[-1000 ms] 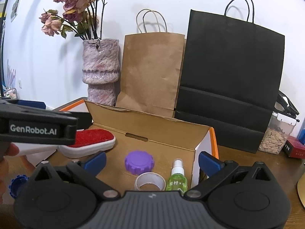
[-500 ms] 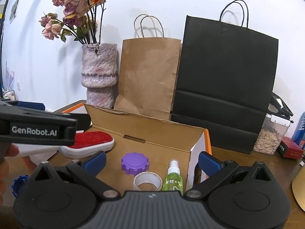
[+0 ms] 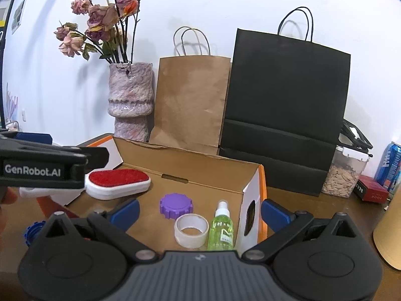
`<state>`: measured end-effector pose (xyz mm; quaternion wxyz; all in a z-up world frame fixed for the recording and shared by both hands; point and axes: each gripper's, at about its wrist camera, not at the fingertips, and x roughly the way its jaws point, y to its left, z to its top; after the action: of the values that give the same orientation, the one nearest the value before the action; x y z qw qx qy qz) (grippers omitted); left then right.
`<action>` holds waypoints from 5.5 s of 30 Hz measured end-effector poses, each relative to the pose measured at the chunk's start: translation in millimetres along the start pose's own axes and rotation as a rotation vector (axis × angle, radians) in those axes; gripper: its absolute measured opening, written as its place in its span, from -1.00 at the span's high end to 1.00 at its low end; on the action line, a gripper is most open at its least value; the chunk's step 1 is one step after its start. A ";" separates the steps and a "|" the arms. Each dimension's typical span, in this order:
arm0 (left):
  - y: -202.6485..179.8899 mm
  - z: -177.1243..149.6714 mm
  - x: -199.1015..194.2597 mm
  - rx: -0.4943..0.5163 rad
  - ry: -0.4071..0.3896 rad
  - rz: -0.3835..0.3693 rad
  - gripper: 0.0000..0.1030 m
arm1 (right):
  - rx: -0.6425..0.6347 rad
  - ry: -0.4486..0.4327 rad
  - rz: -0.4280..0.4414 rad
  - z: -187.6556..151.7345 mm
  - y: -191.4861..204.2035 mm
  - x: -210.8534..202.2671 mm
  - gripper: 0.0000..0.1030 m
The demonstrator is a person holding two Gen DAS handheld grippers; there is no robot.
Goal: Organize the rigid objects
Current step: 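Withdraw both grippers from the box toward the items on the table, then grasp the white bottle lying on the table with the right gripper, then grasp the beige plug adapter with the left gripper, then carry the white bottle and beige adapter over the box with both grippers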
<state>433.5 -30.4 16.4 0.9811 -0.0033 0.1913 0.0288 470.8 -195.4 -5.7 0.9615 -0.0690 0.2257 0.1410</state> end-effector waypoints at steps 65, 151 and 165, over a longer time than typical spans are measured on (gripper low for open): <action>-11.3 -92.9 -117.1 0.031 0.080 -0.019 -1.00 | 0.062 0.094 -0.038 -104.0 -12.2 -136.9 -1.00; -61.2 -123.9 -99.9 0.130 0.202 -0.210 0.11 | 0.131 0.076 -0.048 -122.8 -21.0 -141.8 0.48; -49.2 -109.4 -112.0 0.092 0.152 -0.185 0.11 | 0.114 0.064 -0.025 -119.7 -10.9 -144.6 0.48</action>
<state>291.8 -87.6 -43.2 0.9614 0.0221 0.2649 -0.0712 300.3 -264.0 -45.8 0.9578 -0.0212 0.2630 0.1138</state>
